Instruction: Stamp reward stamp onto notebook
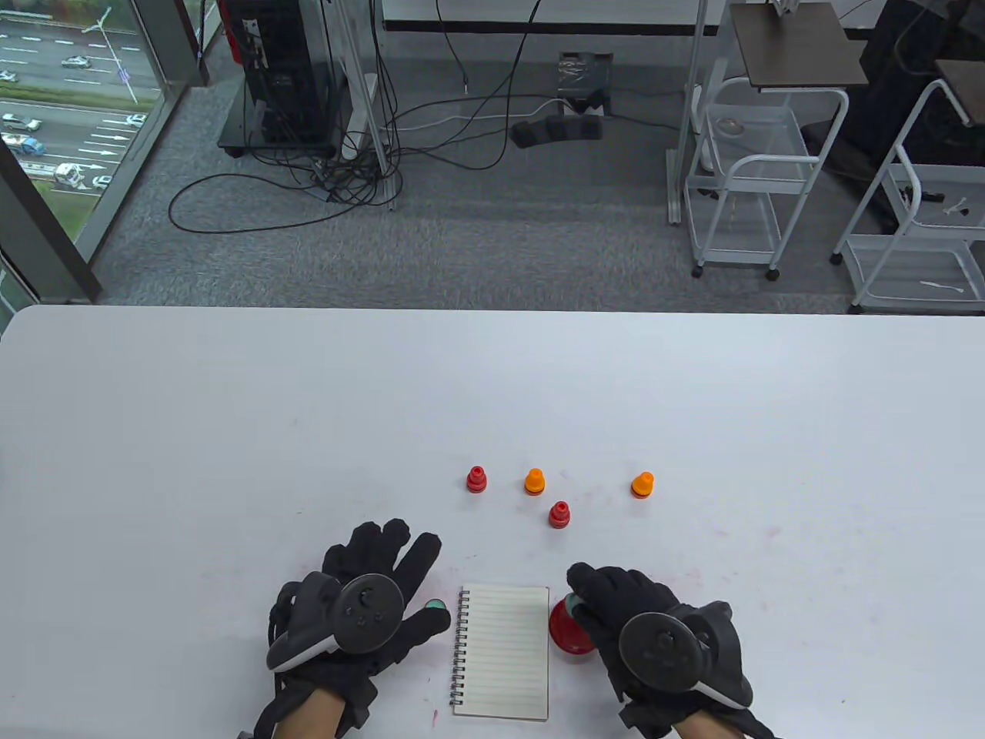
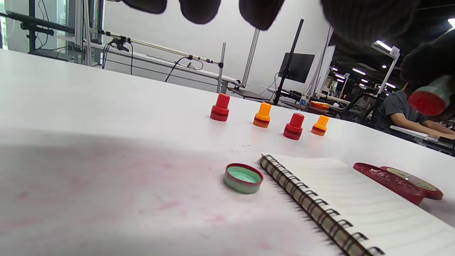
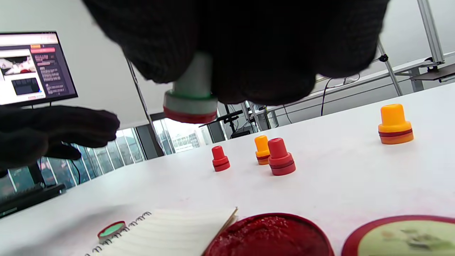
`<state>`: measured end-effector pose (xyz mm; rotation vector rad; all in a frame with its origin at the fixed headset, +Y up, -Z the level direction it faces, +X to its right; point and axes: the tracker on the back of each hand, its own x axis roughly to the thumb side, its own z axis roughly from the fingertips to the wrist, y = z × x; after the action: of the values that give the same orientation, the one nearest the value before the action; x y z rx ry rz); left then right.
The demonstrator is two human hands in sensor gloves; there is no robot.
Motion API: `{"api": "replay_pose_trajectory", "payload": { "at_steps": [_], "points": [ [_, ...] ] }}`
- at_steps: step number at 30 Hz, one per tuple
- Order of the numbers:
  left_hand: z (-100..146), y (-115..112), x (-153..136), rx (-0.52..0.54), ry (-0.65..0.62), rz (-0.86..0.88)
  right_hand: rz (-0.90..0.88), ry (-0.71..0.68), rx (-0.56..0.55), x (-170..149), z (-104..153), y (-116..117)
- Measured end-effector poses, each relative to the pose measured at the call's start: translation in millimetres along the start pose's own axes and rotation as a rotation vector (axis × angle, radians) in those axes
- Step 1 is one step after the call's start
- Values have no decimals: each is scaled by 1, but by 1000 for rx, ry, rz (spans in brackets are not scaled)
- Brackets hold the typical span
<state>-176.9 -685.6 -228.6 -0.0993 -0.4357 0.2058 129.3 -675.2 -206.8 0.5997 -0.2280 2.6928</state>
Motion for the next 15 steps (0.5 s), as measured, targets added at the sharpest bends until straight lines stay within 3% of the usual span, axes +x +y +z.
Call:
{"api": "replay_pose_trajectory", "payload": {
  "at_steps": [6, 15],
  "points": [
    [1, -9, -10, -54, 8, 25, 52, 34, 75, -2, -15, 10],
    [3, -7, -15, -28, 18, 62, 163, 21, 209, -3, -14, 44]
  ]
}}
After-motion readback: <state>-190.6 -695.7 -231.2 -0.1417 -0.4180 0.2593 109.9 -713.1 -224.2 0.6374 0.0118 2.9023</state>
